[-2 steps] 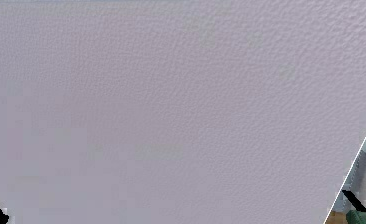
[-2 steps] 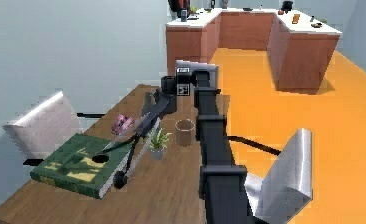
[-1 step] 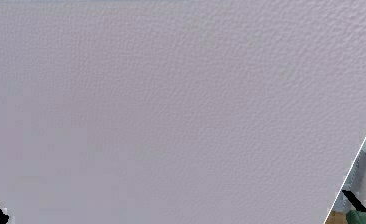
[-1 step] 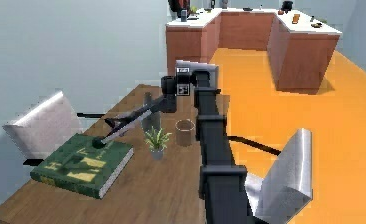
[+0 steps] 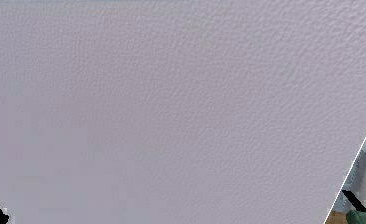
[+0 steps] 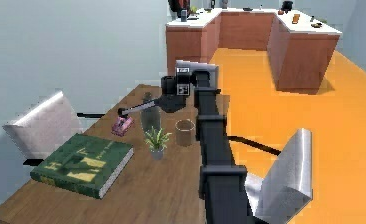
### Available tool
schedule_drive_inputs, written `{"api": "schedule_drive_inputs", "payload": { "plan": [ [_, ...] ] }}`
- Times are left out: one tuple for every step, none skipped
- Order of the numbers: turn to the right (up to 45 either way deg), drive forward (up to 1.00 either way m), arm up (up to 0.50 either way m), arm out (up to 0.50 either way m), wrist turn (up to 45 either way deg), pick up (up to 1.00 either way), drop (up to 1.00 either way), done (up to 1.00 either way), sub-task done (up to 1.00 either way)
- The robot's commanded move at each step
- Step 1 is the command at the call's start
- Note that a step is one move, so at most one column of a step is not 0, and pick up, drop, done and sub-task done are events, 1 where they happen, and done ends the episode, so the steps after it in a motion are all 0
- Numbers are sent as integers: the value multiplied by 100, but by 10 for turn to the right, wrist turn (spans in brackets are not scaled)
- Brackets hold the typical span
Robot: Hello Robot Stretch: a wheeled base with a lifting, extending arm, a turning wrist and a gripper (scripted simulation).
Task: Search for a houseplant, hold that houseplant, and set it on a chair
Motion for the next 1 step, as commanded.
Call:
{"api": "schedule_drive_inputs", "payload": {
  "plan": [
    [0, 0, 0, 0, 240, 0, 0, 0, 0]
  ]
}}
